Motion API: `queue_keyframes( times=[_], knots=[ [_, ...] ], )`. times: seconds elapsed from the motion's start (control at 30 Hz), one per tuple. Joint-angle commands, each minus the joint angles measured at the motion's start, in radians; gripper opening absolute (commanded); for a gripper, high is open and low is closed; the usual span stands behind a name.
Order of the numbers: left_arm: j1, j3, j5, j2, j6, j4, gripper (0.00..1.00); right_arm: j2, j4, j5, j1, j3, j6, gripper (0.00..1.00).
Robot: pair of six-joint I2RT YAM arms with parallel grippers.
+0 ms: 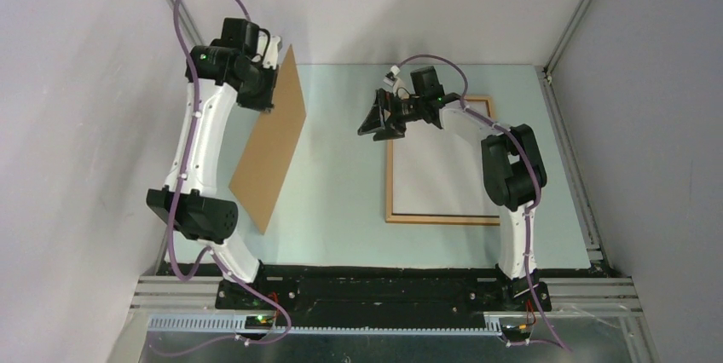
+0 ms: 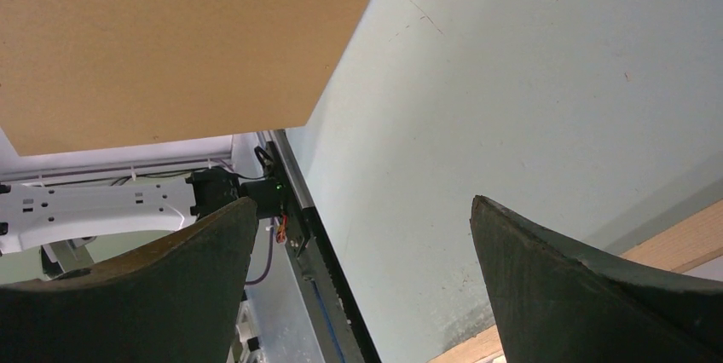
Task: Put the photo into the frame
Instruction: Turn over the photo frame item on the photo frame.
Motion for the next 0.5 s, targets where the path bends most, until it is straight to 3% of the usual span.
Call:
queue_keyframes(
  times=[0.0, 0.47],
  knots=[
    [-0.033, 0.054, 0.024, -0.003, -0.039, 0.056, 0.00, -0.045, 0.018, 0.005, -0.001, 0.024, 0.021, 1.00],
    [-0.081, 0.016, 0.141, 0.000, -0.146, 0.135, 0.00, -0.048, 0.021, 0.002, 0.029, 0.118, 0.090, 0.99]
  ],
)
